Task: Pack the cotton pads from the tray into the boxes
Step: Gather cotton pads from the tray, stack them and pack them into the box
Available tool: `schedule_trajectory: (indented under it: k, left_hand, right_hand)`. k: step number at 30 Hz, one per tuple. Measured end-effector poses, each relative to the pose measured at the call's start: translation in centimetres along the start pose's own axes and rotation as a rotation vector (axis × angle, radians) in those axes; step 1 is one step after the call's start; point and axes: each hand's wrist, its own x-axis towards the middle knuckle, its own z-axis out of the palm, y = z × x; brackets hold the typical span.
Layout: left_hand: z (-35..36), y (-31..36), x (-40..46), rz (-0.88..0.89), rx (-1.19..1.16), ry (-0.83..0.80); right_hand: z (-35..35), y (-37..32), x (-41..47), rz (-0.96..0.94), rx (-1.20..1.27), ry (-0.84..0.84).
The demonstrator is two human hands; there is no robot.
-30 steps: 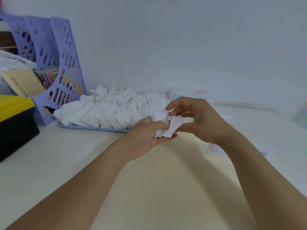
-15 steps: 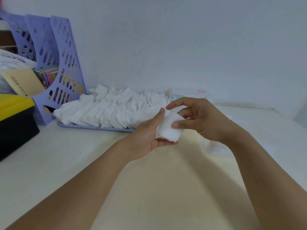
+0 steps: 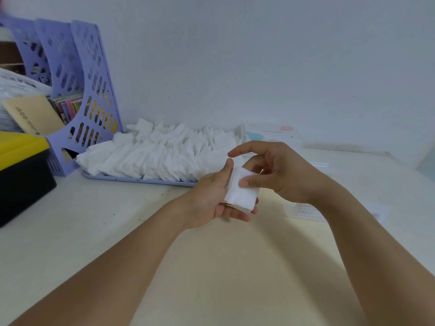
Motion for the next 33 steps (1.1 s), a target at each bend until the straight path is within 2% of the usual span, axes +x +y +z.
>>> schedule_trajectory:
  k: [5, 7, 10, 13, 18, 20, 22, 24, 26, 28, 31, 33]
  left_hand:
    - [-0.1, -0.2, 0.1, 0.001, -0.012, -0.076]
    - [-0.2, -0.1, 0.1, 0.029, -0.027, -0.113]
    - [-0.5, -0.3, 0.2, 0.097, 0.031, -0.102]
    - [-0.2, -0.2, 0.2, 0.106, 0.054, -0.052]
    - [1.6, 0.8, 0.5, 0.145, -0.065, 0.093]
    - [3.0, 1.2, 1.0, 0.213, -0.03, 0.229]
    - [3.6, 1.5, 1.6, 0.371, 0.215, 0.379]
    - [5.0, 1.9, 2.5, 0.549, 0.641, 0.39]
    - [6.5, 1.7, 3.7, 0.579, 0.938, 0.281]
    - [8.0, 1.1, 4.8, 0.485, 1.092, 0.201]
    - [9.3, -0.7, 6.2, 0.426, 1.248, 0.18]
    - [9.2, -1.8, 6.5, 0.45, 1.302, 0.201]
  right_hand:
    - [0.3, 0.6, 0.3, 0.017, -0.213, 0.069]
    - [0.6, 0.8, 0.3, 0.05, -0.279, 0.035]
    - [0.7, 1.0, 0.4, 0.033, -0.254, -0.045]
    - [0.1, 0.4, 0.0, 0.021, -0.208, 0.009]
    - [-1.0, -1.5, -0.7, 0.045, -0.114, 0.105]
    - [-2.6, -2.0, -1.8, 0.11, -0.024, 0.332]
    - [-5.0, -1.2, -2.5, 0.196, 0.026, 0.636]
    - [-8.4, 0.2, -4.2, 0.364, -0.155, 0.794]
    - [-11.1, 1.8, -5.9, 0.564, -0.356, 0.786]
    - [-12.6, 3.1, -6.7, 0.689, -0.44, 0.707]
    - [-13.1, 4.9, -7.3, 0.754, -0.496, 0.567]
    - [-13.2, 5.9, -7.3, 0.749, -0.549, 0.554]
